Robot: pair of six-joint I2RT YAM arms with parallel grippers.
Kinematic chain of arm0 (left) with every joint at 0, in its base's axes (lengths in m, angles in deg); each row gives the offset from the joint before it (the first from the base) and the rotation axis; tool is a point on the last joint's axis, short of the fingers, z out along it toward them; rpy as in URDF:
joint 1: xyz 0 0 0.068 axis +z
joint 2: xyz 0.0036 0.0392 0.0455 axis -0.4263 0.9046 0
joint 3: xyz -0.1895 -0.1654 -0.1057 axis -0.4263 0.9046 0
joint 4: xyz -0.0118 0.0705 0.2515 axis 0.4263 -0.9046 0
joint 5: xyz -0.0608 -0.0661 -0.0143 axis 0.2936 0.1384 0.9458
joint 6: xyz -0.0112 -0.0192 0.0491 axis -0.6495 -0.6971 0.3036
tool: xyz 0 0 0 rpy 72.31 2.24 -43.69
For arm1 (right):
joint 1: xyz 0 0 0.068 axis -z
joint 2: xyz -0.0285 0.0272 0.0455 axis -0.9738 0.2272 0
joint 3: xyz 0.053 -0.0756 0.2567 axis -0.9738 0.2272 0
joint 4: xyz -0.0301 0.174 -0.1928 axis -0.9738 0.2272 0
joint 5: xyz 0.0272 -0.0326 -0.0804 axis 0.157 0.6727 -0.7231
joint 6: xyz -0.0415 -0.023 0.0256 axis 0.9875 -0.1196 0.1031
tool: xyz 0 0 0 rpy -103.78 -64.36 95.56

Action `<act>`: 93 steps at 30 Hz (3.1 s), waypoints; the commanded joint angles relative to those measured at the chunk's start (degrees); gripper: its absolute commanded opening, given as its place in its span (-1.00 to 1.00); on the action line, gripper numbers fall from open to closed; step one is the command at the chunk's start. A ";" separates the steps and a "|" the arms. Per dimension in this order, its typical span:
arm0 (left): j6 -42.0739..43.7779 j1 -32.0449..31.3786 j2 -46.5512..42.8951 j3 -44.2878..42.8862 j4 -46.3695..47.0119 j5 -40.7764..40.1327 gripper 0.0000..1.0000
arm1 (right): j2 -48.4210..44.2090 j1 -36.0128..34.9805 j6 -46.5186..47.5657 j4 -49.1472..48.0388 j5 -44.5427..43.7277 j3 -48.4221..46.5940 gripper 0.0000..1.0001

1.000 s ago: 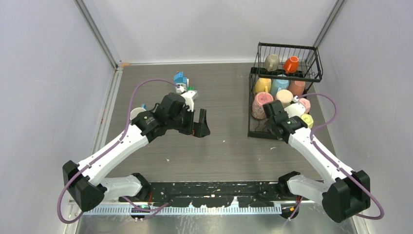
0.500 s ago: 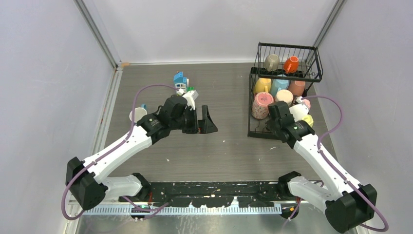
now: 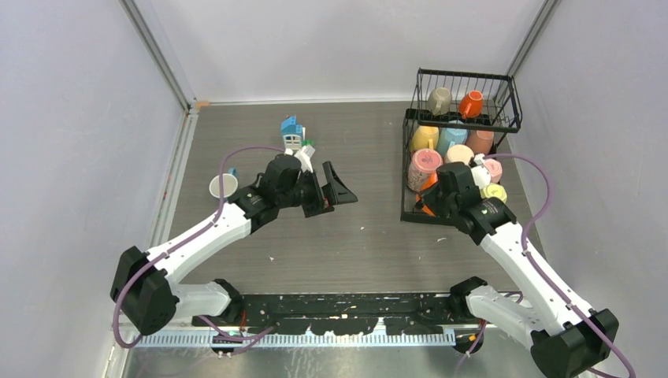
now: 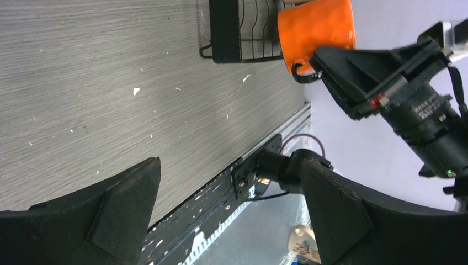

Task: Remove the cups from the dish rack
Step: Unload the cup from the dish rack, then place the cup at the center of the board.

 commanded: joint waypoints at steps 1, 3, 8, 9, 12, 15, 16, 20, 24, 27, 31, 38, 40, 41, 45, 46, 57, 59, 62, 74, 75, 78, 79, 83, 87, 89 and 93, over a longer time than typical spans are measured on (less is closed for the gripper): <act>-8.79 2.26 1.27 3.16 11.56 4.79 0.99 | -2.60 -1.25 -2.29 -6.51 3.02 -4.38 -0.99; -12.02 3.17 2.17 4.32 15.10 6.59 0.99 | -2.89 -1.70 -2.94 -8.19 4.78 -4.54 -0.99; -18.44 4.01 5.24 4.93 21.98 9.84 0.99 | -2.58 -3.06 -2.98 -15.34 10.54 -4.61 -0.99; -20.26 4.14 5.91 5.48 24.08 10.36 0.99 | -2.56 -3.43 -3.12 -16.67 11.11 -4.56 -0.99; -26.25 4.48 8.17 7.13 31.34 11.48 0.99 | -2.12 -4.88 -3.76 -20.26 13.00 -4.58 -0.99; -30.54 4.45 10.15 7.70 37.07 11.59 0.99 | -1.61 -6.47 -4.69 -23.71 13.99 -4.72 -0.99; -31.85 4.51 10.66 7.79 38.40 11.48 0.99 | -1.34 -7.00 -5.02 -24.98 14.21 -4.69 -0.99; -38.14 4.51 12.72 8.20 45.23 10.21 0.99 | -0.12 -8.21 -6.65 -30.42 15.77 -4.08 -0.99; -46.51 4.47 15.61 8.42 52.59 8.58 0.99 | 1.62 -9.35 -7.82 -35.03 16.61 -3.91 -0.99; -52.89 4.28 18.24 9.39 58.36 6.57 0.99 | 2.51 -9.95 -8.36 -38.26 16.74 -3.92 -0.99; -54.00 4.16 18.18 10.27 60.14 4.17 0.99 | 3.60 -10.10 -8.66 -40.45 16.97 -4.38 -0.99; -56.66 4.31 17.87 13.64 64.29 2.54 1.00 | 4.51 -10.05 -8.83 -44.09 16.97 -4.16 -0.99; -58.13 4.28 17.70 14.16 65.56 1.70 0.99 | 4.99 -10.09 -9.33 -47.15 18.88 -3.29 -0.99; -58.84 4.31 17.69 14.26 65.92 1.36 0.99 | 5.26 -10.17 -9.55 -48.62 19.46 -2.89 -0.99; -61.73 4.25 17.61 13.87 67.51 -0.58 0.99 | 6.43 -10.54 -10.00 -54.34 20.21 -1.20 -0.99; -62.39 4.19 17.58 13.49 67.58 -1.41 0.99 | 6.69 -10.67 -9.91 -55.56 20.21 -0.89 -0.99; -67.40 3.81 17.93 11.73 71.72 -8.99 0.99 | 8.42 -12.89 -8.33 -65.15 19.66 2.23 -0.99; -68.26 3.80 18.99 11.25 74.24 -10.11 0.92 | 8.65 -13.22 -8.41 -67.29 19.86 3.26 -0.99; -68.96 3.77 19.63 10.28 76.52 -11.04 0.75 | 8.73 -13.35 -8.73 -70.52 19.95 5.08 -0.99; -68.50 3.74 16.28 7.39 79.69 -14.47 0.00 | 10.45 -13.26 -12.04 -83.54 20.32 9.70 -0.99; -68.49 3.74 16.04 7.23 80.05 -14.95 -0.05 | 10.64 -13.28 -12.37 -84.17 20.45 9.78 -0.99; -68.34 3.78 15.66 6.10 80.78 -15.51 -0.16 | 11.41 -13.37 -13.45 -86.88 20.67 10.09 -0.99; -68.24 3.80 15.57 5.67 81.07 -15.71 -0.18 | 11.61 -13.36 -13.96 -87.74 20.66 10.34 -0.99; -67.69 3.81 14.79 3.85 81.64 -16.57 -0.19 | 12.59 -13.36 -15.80 -91.67 20.57 10.77 -0.99; -67.13 3.68 13.96 1.78 81.48 -16.58 -0.23 | 13.31 -13.31 -16.89 -94.09 20.49 10.57 -0.99; -66.54 3.54 13.54 0.80 80.92 -16.58 -0.27 | 13.63 -13.33 -17.24 -94.86 20.46 10.34 -0.99; -65.90 2.88 13.29 -0.27 80.22 -16.58 -0.46 | 13.97 -13.38 -17.41 -95.18 20.80 9.61 -0.99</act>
